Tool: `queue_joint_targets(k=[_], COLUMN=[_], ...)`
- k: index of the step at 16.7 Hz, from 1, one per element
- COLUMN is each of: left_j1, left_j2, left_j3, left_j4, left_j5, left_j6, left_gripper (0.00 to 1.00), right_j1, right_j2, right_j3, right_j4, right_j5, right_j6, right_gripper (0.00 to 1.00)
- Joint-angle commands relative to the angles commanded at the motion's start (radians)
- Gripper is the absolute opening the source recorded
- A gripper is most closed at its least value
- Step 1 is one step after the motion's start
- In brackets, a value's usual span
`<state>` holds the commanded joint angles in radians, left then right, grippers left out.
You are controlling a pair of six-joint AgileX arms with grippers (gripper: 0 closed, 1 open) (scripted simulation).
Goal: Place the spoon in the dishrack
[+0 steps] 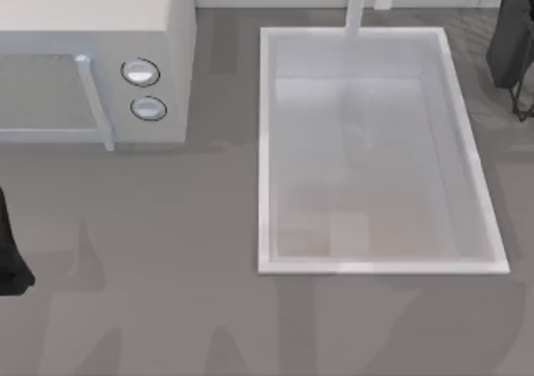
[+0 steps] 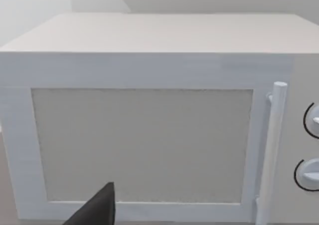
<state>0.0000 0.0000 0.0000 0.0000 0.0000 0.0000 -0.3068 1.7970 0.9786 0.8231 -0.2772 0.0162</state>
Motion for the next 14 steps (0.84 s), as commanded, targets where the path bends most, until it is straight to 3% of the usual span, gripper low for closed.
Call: queue_joint_targets(k=[8,14], left_j1=[0.000,0.000], left_j2=[0.000,0.000], left_j3=[0.000,0.000], left_j4=[0.000,0.000], left_j5=[0.000,0.000], left_j6=[0.000,0.000], left_gripper=[1.00,1.00], right_j1=[0.000,0.000], right_j2=[0.000,0.000], right_j3=[0.000,0.000], right_j4=[0.000,0.000], right_j5=[0.000,0.000], right_j6=[0.000,0.000], right_gripper=[0.98,1.00])
